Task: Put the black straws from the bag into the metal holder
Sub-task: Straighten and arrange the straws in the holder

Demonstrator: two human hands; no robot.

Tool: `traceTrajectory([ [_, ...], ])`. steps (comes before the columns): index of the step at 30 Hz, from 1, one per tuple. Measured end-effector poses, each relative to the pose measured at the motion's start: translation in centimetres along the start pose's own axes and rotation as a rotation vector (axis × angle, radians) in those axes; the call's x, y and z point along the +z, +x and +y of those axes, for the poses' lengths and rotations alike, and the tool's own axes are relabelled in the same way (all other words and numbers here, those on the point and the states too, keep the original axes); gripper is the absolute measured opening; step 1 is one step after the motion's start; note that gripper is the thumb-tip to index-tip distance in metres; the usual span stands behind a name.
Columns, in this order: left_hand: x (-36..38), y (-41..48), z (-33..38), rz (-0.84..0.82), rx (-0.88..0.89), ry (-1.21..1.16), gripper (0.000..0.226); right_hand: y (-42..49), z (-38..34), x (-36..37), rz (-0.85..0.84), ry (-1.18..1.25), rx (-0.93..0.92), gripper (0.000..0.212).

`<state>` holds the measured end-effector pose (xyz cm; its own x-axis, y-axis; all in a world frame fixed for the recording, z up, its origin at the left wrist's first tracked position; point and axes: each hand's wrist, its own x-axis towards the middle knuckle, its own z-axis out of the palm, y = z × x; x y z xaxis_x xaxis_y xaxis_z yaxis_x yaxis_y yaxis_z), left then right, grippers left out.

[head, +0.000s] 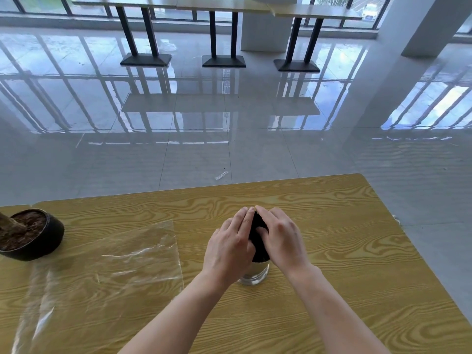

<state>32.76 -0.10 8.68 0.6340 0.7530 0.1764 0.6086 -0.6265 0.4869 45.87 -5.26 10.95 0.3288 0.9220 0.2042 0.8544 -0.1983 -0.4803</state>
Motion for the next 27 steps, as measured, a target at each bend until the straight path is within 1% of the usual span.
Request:
traceTrajectory([
  [2,-0.1,0.0,0.2,0.034,-0.035,-0.115,0.068,0.3,-0.1,-0.2,-0.004,0.033,0.008,0.044],
  [4,-0.1,-0.3,0.2,0.092,-0.111,-0.211,0.07,0.6,-0.1,-0.2,0.009,0.064,0.038,0.044],
  [6,-0.1,-0.5,-0.1,0.144,-0.216,-0.266,0.074,0.7,0.1,-0.2,0.008,0.08,0.066,0.051],
  [8,0.0,-0.4,-0.5,0.161,-0.303,-0.301,0.073,0.9,0.3,-0.3,-0.021,0.083,0.081,0.057],
  [9,-0.1,-0.3,-0.7,0.163,-0.317,-0.306,0.068,1.0,0.4,-0.4,-0.041,0.084,0.078,0.06],
  [11,-0.2,0.1,-0.8,0.166,-0.298,-0.312,0.047,1.3,0.3,-0.5,-0.07,0.089,0.064,0.062],
  [13,-0.4,0.5,-0.7,0.165,-0.278,-0.334,0.03,1.6,0.3,-0.6,-0.081,0.094,0.052,0.059],
  [16,-0.4,0.9,-0.7,0.162,-0.3,-0.376,0.017,1.9,0.4,-0.7,-0.082,0.097,0.042,0.048],
  [18,-0.4,1.0,-0.9,0.17,-0.291,-0.347,0.013,2.1,0.5,-0.8,-0.067,0.115,0.059,0.04],
  [20,-0.4,0.9,-0.9,0.164,-0.275,-0.315,0.013,2.3,0.6,-0.9,-0.064,0.125,0.081,0.035],
  [23,-0.5,1.2,-0.9,0.127,-0.328,-0.356,0.015,2.6,0.7,-0.9,-0.093,0.132,0.113,0.035],
  [25,-0.6,1.3,-0.8,0.11,-0.36,-0.391,0.027,2.6,0.8,-1.0,-0.124,0.119,0.115,0.039],
  [27,-0.5,1.0,-0.8,0.109,-0.361,-0.38,0.046,2.2,0.9,-1.1,-0.163,0.106,0.098,0.048],
])
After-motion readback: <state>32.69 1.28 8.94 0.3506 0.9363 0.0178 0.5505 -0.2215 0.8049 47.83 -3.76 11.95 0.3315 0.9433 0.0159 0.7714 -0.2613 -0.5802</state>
